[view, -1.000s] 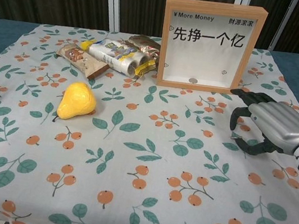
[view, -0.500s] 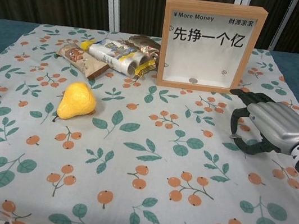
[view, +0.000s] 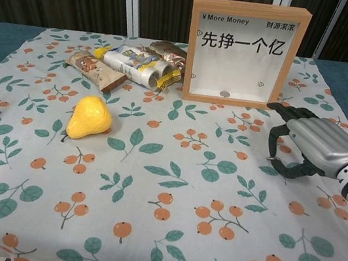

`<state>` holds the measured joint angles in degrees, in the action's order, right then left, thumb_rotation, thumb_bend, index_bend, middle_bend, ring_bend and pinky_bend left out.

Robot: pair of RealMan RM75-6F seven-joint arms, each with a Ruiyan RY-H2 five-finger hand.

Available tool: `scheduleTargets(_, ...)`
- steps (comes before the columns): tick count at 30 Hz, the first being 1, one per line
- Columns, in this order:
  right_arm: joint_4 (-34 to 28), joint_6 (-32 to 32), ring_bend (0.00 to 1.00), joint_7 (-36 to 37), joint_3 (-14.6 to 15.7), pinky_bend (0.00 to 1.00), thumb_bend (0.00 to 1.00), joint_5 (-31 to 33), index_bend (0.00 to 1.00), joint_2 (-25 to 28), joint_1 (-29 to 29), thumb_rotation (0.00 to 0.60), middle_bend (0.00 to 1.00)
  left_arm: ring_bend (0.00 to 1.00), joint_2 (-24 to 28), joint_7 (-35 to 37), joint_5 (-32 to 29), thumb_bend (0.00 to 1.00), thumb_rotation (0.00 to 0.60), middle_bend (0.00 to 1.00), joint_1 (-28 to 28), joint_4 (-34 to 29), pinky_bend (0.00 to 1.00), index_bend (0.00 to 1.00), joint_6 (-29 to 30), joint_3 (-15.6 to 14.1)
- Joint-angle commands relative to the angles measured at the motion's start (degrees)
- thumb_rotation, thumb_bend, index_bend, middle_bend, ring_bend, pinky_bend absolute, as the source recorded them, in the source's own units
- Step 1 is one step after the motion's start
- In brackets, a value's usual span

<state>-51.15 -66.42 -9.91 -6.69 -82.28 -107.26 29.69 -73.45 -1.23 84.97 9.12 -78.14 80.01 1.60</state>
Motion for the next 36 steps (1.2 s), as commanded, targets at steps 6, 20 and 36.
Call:
scheduleTargets(6,-0.6,-0.3,0.0,0.1,-0.4,0.0,0.53,0.2,0.7,0.3,0.1,0.6,0.1,0.0,0.1,0.0,0.2,0.41,0.6,0.0,0.0,-0.2,0.0,0.0,0.1,-0.1)
scheduleTargets(20,-5.9,-2.7,0.0,0.9,-1.5,0.0,0.53,0.0,0.73,3.2,-0.3,0.6,0.11,0.0,0.2,-0.1,0.2,0.41,0.6,0.0,-0.2,-0.6,0.0,0.0,0.4,-0.1)
scheduleTargets(36,-42.4,-8.2,0.0,-2.6,-6.9,0.0,0.54,-1.1,0.75,25.5,-1.9,0.6,0.14,0.0,0.5,0.3,1.1,0.41,0.6,0.0,-0.4,-1.3,0.0,0.0,1.5,-0.2)
